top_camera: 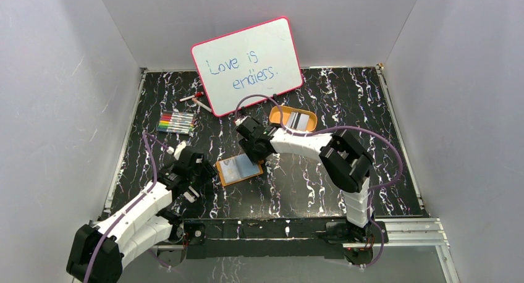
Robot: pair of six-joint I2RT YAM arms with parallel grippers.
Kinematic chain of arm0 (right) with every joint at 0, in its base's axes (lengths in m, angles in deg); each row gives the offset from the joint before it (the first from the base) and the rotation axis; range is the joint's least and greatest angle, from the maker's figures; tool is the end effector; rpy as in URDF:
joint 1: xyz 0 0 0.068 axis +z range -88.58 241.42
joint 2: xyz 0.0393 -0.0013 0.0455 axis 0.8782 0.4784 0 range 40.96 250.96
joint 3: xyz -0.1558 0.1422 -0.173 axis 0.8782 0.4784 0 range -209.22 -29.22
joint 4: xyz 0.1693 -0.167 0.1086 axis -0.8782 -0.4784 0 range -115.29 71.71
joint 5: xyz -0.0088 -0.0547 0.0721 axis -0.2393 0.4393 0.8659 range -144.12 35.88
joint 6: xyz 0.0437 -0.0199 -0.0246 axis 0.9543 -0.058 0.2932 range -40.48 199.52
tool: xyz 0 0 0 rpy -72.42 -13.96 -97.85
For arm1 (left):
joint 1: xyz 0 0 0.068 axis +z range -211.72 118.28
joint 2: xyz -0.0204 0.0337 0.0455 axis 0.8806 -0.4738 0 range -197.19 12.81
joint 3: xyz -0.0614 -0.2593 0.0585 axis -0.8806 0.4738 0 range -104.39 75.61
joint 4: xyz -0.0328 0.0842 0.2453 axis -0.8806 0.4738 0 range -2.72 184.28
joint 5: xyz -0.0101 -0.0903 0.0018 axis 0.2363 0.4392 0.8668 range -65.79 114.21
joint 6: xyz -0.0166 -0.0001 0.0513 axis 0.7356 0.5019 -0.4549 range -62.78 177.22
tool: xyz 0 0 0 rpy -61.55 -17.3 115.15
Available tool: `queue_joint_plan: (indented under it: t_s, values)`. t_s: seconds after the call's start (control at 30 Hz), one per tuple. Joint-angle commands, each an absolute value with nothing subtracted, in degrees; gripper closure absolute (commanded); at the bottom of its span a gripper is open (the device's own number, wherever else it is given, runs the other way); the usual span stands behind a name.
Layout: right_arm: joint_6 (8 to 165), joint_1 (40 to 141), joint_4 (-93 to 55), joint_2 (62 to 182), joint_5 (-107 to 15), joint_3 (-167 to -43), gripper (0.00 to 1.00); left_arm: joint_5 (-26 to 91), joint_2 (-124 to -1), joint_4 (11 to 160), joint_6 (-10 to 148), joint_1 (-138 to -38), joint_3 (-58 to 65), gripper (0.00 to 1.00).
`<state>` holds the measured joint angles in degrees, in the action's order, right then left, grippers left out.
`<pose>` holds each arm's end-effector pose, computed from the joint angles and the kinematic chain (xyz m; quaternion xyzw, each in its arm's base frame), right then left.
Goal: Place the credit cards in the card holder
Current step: Close the card holder at the center of the board.
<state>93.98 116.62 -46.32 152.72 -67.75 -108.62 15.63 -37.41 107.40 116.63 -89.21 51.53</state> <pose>0.2413 0.3323 0.1838 -0.3058 0.9105 0.0507 0.2737 0.1558 -0.0751 0.1834 -0.2812 0.8821 -0.2051 0.3174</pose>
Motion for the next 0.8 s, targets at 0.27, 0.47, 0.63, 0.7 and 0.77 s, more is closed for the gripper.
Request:
queue_joint_plan:
  t_s: [0.27, 0.47, 0.63, 0.7, 0.77]
  values:
    - [92.4, 116.6, -46.7, 153.8, -74.0, -109.1, 0.66, 15.2, -37.7, 107.1, 116.4, -89.1, 50.6, 0.49]
    - [93.3, 116.4, -45.7, 150.5, -75.8, -107.2, 0.91, 15.2, -38.4, 106.4, 116.4, -89.1, 50.8, 0.49]
    - [95.6, 115.9, -43.3, 146.1, -74.2, -104.0, 0.93, 15.2, -39.1, 105.8, 116.3, -89.1, 50.8, 0.49]
    - [97.1, 115.3, -42.1, 144.2, -71.8, -102.4, 0.93, 15.9, -39.5, 105.0, 116.3, -89.1, 51.0, 0.49]
    - [99.2, 113.9, -40.4, 142.2, -68.0, -99.7, 0.93, 17.0, -40.2, 103.7, 116.4, -89.1, 51.4, 0.49]
